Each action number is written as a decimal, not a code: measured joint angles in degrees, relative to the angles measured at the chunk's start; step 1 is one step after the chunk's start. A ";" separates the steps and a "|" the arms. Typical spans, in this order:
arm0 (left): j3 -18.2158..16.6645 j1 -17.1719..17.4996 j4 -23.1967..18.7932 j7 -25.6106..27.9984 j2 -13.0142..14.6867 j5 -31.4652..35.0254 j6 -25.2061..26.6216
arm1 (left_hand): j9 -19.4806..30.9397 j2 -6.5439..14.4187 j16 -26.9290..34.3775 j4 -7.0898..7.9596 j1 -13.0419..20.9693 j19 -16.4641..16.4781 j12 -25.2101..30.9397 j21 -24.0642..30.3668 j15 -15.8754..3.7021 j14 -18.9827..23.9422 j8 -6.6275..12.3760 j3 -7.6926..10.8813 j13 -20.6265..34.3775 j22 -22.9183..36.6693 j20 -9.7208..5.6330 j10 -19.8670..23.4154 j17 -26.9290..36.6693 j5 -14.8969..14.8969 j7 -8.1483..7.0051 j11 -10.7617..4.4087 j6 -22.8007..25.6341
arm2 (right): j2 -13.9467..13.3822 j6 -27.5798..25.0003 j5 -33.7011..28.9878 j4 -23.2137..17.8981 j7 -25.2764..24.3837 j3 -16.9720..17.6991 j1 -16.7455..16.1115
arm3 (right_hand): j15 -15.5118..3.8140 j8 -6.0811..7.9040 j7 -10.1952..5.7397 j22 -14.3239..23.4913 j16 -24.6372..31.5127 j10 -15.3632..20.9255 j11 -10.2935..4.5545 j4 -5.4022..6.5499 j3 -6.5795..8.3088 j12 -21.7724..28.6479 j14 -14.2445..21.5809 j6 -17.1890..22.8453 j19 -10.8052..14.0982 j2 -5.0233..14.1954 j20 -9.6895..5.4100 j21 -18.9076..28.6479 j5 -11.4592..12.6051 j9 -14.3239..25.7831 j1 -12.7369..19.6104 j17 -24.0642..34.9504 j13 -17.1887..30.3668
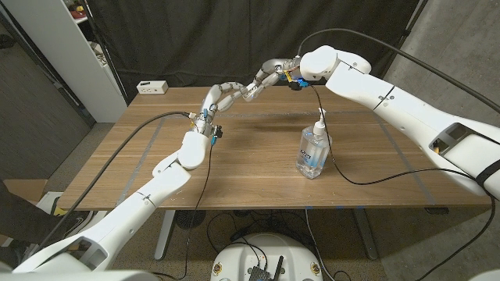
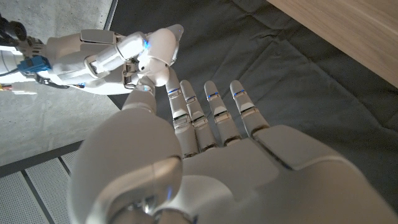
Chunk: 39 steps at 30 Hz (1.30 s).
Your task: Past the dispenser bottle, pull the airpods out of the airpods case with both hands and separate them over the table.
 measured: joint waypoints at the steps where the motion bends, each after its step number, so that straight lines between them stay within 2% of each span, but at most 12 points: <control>1: 0.00 0.02 -0.05 -0.01 0.07 0.06 0.21 | -0.03 0.00 0.00 0.00 0.00 0.00 0.00 0.00 0.00 0.00 0.00 0.00 0.00 0.00 0.00 0.00 0.00 -0.01 0.00 0.00 0.00 | -0.04 0.00 0.09 -0.03 0.00 0.09 -0.06 | 0.00 0.00 0.09 0.00 0.00 0.11 -0.11 0.00 0.00 0.00 0.00 -0.09 0.00 0.01 0.00 0.00 0.00 0.00 0.00 0.00 0.00; 14: 0.01 0.23 -0.44 -0.16 0.54 0.66 1.91 | -0.81 -0.19 0.00 0.01 0.16 0.00 0.00 0.00 0.00 0.00 -0.25 -0.01 0.00 -0.01 0.00 -0.10 0.00 -0.25 -0.14 -0.13 0.10 | -0.43 0.47 1.27 -0.22 0.52 0.72 -0.35 | 0.00 0.00 0.60 0.00 -0.60 0.11 -0.11 0.16 0.59 0.00 0.00 -0.60 -0.62 0.63 -0.01 -0.02 0.00 -0.03 0.47 -0.17 0.27; 18: 0.10 0.32 0.08 0.13 0.68 0.63 0.86 | -1.05 -0.33 -0.28 0.01 0.29 0.00 0.00 0.35 -0.21 0.21 -0.49 0.00 0.21 -0.01 0.00 -0.02 0.01 -0.42 -0.23 -0.20 0.20 | -0.45 0.58 1.48 -0.22 0.85 0.72 -0.24 | 0.14 0.00 0.78 0.00 -0.66 -0.23 -0.45 0.16 0.60 0.00 -0.22 -0.77 -0.74 0.84 0.11 -0.02 0.01 -0.03 0.40 -0.05 0.53; 22: 0.15 0.22 0.81 0.41 0.38 0.04 -0.79 | -1.47 -0.62 -0.28 -0.02 0.54 0.00 -0.01 0.34 -0.05 0.68 -0.50 0.03 0.27 -0.01 0.00 0.22 -0.08 -0.45 -0.38 -0.41 0.36 | -0.45 0.74 1.79 -0.20 1.03 0.81 -0.22 | 0.24 0.00 0.78 0.00 -0.66 -0.61 -0.07 0.17 0.60 0.00 -0.84 -0.78 -0.92 1.14 0.30 -0.02 0.00 -0.03 0.09 0.24 0.53; 24: 0.15 0.22 0.81 0.45 0.38 -0.39 -1.58 | -1.71 -0.97 -0.28 2.40 0.29 0.00 0.00 0.34 -0.10 0.72 -0.91 3.12 0.27 -0.01 0.00 0.42 -0.26 -0.60 -0.39 -0.60 0.42 | -0.46 0.74 1.79 -0.19 1.03 1.03 -0.22 | 0.19 0.00 0.78 0.00 -0.66 -0.86 0.18 0.17 0.60 0.00 -1.04 -0.78 -0.92 1.15 0.30 -0.02 0.00 -0.03 0.08 0.27 0.53; 25: 0.15 0.22 0.81 0.52 0.38 -0.72 -2.07 | -1.71 -1.41 -0.28 2.97 0.28 -0.06 0.12 0.57 -0.10 0.72 -0.93 3.69 0.27 -0.01 -0.05 0.43 -0.27 -0.67 -0.28 -0.61 0.53 | -0.46 0.74 1.79 -0.18 1.03 1.10 -0.22 | 0.05 0.00 0.79 0.00 -0.85 -0.98 0.07 0.17 0.60 -0.06 -1.18 -0.78 -0.92 1.19 0.30 -0.02 0.00 -0.03 0.03 0.27 0.53; 27: 0.15 0.22 0.81 0.64 0.38 -1.11 -2.81 | -1.71 -1.56 -0.28 2.97 0.42 -0.24 0.21 0.66 -0.10 1.16 -0.94 3.69 0.26 -0.01 -0.23 0.82 -0.27 -0.67 -0.21 -0.79 1.05 | -0.46 0.74 1.79 -0.17 1.03 1.28 -0.31 | 0.05 0.00 1.25 0.00 -1.10 -1.56 0.08 0.17 0.60 -0.37 -1.18 -1.36 -1.16 1.18 0.54 -0.02 0.00 -0.03 0.01 0.27 0.52; 28: 0.13 -0.21 2.92 0.73 -0.96 -1.32 -3.33 | -1.71 -1.56 -0.28 2.97 0.42 -0.24 0.43 0.66 -0.09 1.32 -0.95 3.69 0.27 -0.01 -0.23 0.83 -0.27 -0.63 -0.18 -0.78 1.10 | -0.46 1.12 3.14 -0.17 1.43 1.33 -0.33 | 0.05 0.00 1.18 0.00 -1.10 -1.74 0.26 0.17 0.60 -0.37 -1.18 -1.88 -1.16 1.13 0.53 -0.02 0.00 -0.02 -0.05 0.27 0.53; 30: 0.03 -0.33 3.55 0.96 -1.45 -1.57 -4.11 | -1.71 -1.78 -0.28 3.09 0.50 -0.24 0.43 0.66 -0.10 1.33 -0.99 3.81 0.46 -0.01 -0.23 0.84 -0.28 -0.38 -0.19 -0.78 1.22 | -0.46 1.34 3.61 -0.16 1.51 1.52 -0.42 | 0.32 0.15 1.23 0.00 -1.10 -2.56 0.55 0.68 0.92 -0.89 -1.53 -2.91 -1.15 0.69 0.53 -0.02 0.00 0.09 -0.61 0.27 0.49; 34: -0.12 -0.49 4.26 1.36 -2.04 -1.75 -5.42 | -1.71 -1.94 -0.28 3.68 0.66 0.19 0.65 0.66 -0.09 1.96 -1.14 4.40 0.53 -0.01 -0.66 0.96 -0.55 -0.23 -0.18 -0.68 1.25 | -0.46 1.65 4.22 -0.13 1.73 1.76 -0.48 | 0.17 0.29 1.36 0.00 -1.68 -3.64 0.91 1.02 0.81 -1.50 -2.51 -4.35 -1.34 0.34 0.72 -0.02 0.03 4.66 -1.74 0.27 0.36; 36: -0.16 -0.56 4.56 1.50 -2.28 -1.77 -5.89 | -1.70 -1.98 -0.28 3.77 0.62 0.19 0.85 0.66 -0.06 2.12 -1.25 4.45 0.53 -0.01 -0.66 1.50 -0.55 -0.23 -0.20 -0.72 1.65 | -0.47 1.77 4.50 -0.05 1.88 1.86 -0.49 | 0.01 -0.41 1.29 0.00 -1.76 -3.93 1.20 0.85 0.64 -1.59 -2.66 -4.59 -1.34 0.16 0.72 -0.02 0.18 7.17 -1.89 0.26 0.11; 39: -0.20 -0.61 4.83 1.69 -2.45 -1.77 -6.59 | -1.71 -2.39 -0.28 3.77 0.81 0.19 0.86 0.66 -0.22 2.28 -1.36 4.45 0.53 -0.01 -0.66 1.54 -0.54 0.14 -0.28 -0.71 1.74 | -0.47 1.84 4.83 0.12 2.03 1.98 -0.49 | 0.01 -0.58 1.38 0.00 -1.76 -3.24 0.51 0.59 0.74 -1.59 -2.66 -3.16 -1.34 -0.39 0.72 -0.02 0.23 7.17 -1.40 0.47 0.10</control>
